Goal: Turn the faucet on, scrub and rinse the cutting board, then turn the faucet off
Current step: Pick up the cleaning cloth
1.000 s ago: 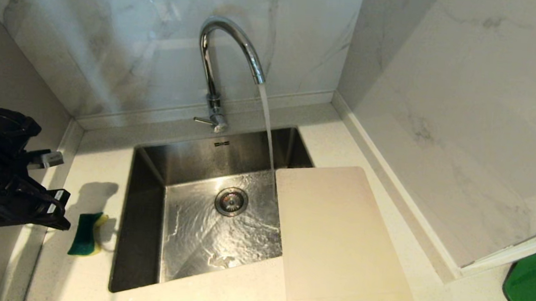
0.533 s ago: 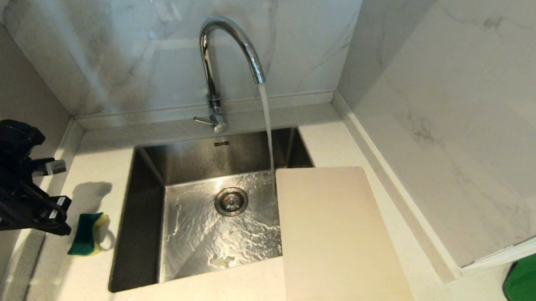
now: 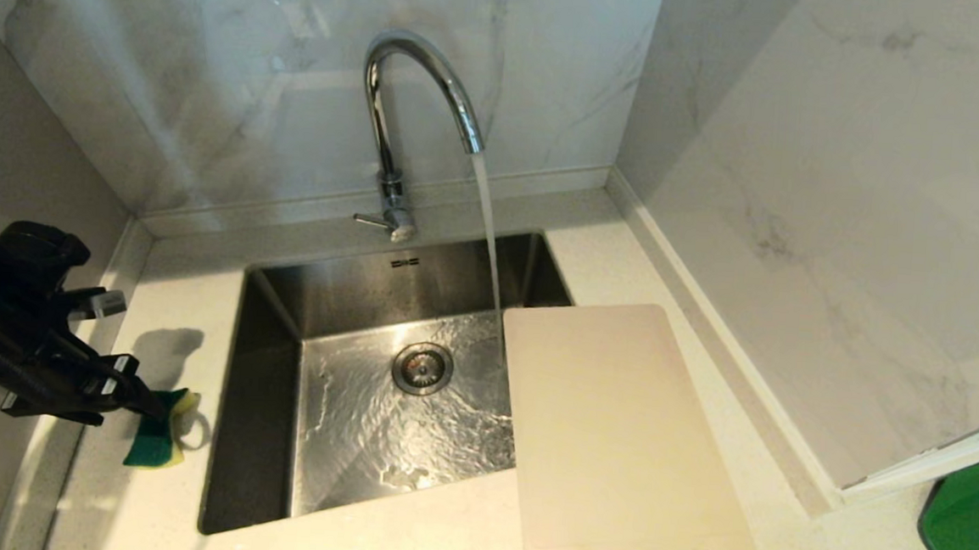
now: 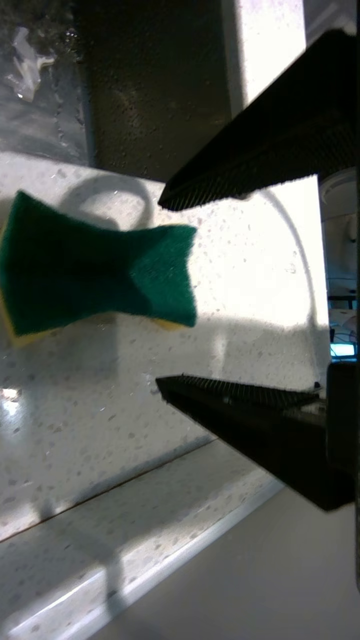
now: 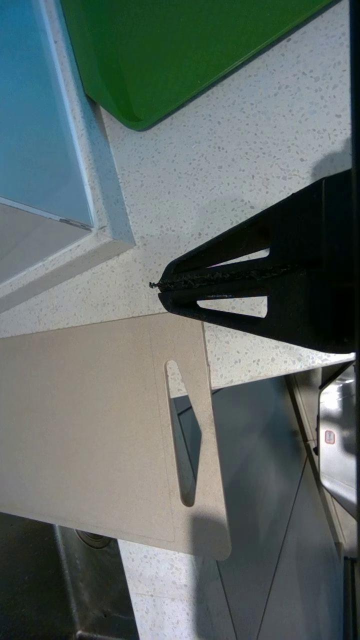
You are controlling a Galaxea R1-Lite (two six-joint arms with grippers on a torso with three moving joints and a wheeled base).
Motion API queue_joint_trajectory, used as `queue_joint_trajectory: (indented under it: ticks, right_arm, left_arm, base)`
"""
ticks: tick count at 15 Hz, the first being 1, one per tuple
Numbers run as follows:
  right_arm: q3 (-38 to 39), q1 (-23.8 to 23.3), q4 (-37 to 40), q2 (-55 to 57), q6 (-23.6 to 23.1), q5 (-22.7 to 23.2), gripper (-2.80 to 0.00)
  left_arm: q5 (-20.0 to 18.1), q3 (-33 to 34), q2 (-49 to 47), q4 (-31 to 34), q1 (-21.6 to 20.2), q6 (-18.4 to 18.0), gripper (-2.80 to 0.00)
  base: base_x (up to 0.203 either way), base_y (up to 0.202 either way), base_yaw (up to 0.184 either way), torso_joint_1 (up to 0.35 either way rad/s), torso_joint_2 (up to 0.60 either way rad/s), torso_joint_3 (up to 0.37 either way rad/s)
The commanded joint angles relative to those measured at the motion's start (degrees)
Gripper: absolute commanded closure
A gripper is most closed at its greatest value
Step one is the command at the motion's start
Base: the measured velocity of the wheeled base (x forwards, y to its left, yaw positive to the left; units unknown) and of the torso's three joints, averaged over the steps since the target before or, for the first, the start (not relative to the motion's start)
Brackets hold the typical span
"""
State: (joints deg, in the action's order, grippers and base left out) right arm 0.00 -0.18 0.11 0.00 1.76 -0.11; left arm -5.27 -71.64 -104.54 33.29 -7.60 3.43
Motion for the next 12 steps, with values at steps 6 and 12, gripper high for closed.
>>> queue_joint_trajectory:
  ticks: [6,12]
  right_arm:
    - [0.0,0.01,-0.02,0.0,0.0,0.02,0.0]
    - [0.0,0.01,-0.02,0.0,0.0,0.02,0.0]
  left_arm:
    - [-0.66,-2.62,-4.71,-1.91,-1.64,-0.18,-2.8]
    - [-1.59,-3.14,-5.64,-1.92,-1.09,-0.18,-2.8]
  base:
    - [0.0,0.0,0.0,0.0,0.0,0.0]
    - [0.0,0.0,0.0,0.0,0.0,0.0]
